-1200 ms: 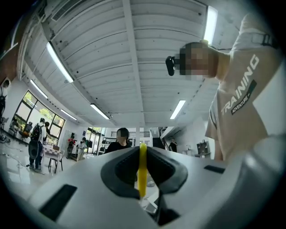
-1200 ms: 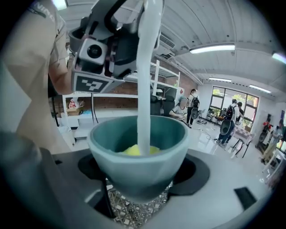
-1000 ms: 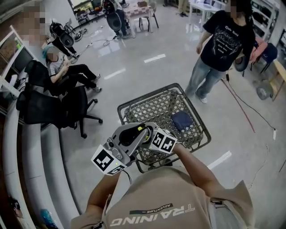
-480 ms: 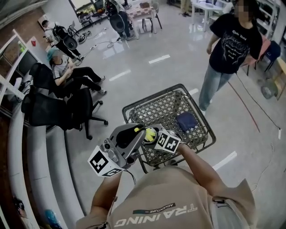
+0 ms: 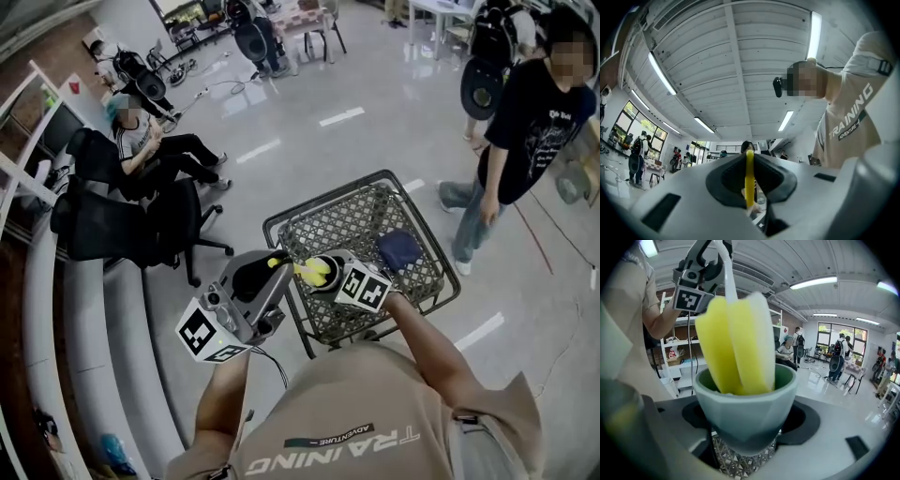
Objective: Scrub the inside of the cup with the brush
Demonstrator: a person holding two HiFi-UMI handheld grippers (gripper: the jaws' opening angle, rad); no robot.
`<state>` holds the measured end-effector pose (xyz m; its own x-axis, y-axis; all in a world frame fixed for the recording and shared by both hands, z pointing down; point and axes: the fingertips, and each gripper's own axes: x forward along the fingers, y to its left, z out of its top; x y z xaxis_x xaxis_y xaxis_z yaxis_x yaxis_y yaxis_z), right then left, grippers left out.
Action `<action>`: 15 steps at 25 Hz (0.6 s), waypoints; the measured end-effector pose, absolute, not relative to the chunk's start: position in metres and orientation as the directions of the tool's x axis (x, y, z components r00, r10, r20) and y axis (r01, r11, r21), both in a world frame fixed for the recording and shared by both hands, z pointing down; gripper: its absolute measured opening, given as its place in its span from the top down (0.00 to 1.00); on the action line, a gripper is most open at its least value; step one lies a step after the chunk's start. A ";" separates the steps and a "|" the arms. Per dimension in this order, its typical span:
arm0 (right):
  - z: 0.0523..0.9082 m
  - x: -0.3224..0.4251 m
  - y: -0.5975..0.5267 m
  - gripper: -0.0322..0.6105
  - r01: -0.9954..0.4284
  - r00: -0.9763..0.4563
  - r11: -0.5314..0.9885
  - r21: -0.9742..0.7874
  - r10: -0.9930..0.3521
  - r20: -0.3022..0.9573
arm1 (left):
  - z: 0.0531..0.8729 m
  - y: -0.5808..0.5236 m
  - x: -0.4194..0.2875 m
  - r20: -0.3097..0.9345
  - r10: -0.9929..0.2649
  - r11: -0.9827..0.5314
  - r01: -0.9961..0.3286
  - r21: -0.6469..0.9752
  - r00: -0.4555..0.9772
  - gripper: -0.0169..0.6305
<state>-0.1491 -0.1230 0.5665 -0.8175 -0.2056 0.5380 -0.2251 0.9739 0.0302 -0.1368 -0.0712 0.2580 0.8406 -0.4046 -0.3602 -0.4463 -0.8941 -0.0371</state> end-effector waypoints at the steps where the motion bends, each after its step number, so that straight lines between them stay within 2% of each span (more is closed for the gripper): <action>1: 0.562 -0.151 -0.122 0.33 -0.217 -0.824 0.976 0.037 -0.203 0.529 | 0.263 -0.073 -0.137 -0.356 -0.417 -0.889 -0.457 -0.033 0.836 0.89; 5: 0.539 -0.157 -0.124 0.33 -0.199 -0.857 0.979 0.052 -0.200 0.474 | 0.292 -0.078 -0.129 -0.327 -0.444 -0.884 -0.468 0.007 0.834 0.89; 8: 0.534 -0.158 -0.127 0.33 -0.187 -0.853 0.980 0.066 -0.195 0.485 | 0.306 -0.076 -0.128 -0.330 -0.444 -0.886 -0.463 0.024 0.833 0.90; 15: 0.539 -0.155 -0.128 0.33 -0.226 -0.861 0.973 0.036 -0.217 0.460 | 0.302 -0.073 -0.133 -0.288 -0.478 -0.870 -0.493 0.020 0.830 0.90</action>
<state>-0.1546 -0.1277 0.5386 -0.8608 -0.2170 0.4604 -0.2263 0.9734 0.0358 -0.1328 -0.0734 0.3025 0.8301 -0.4777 -0.2876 -0.4934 -0.8696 0.0204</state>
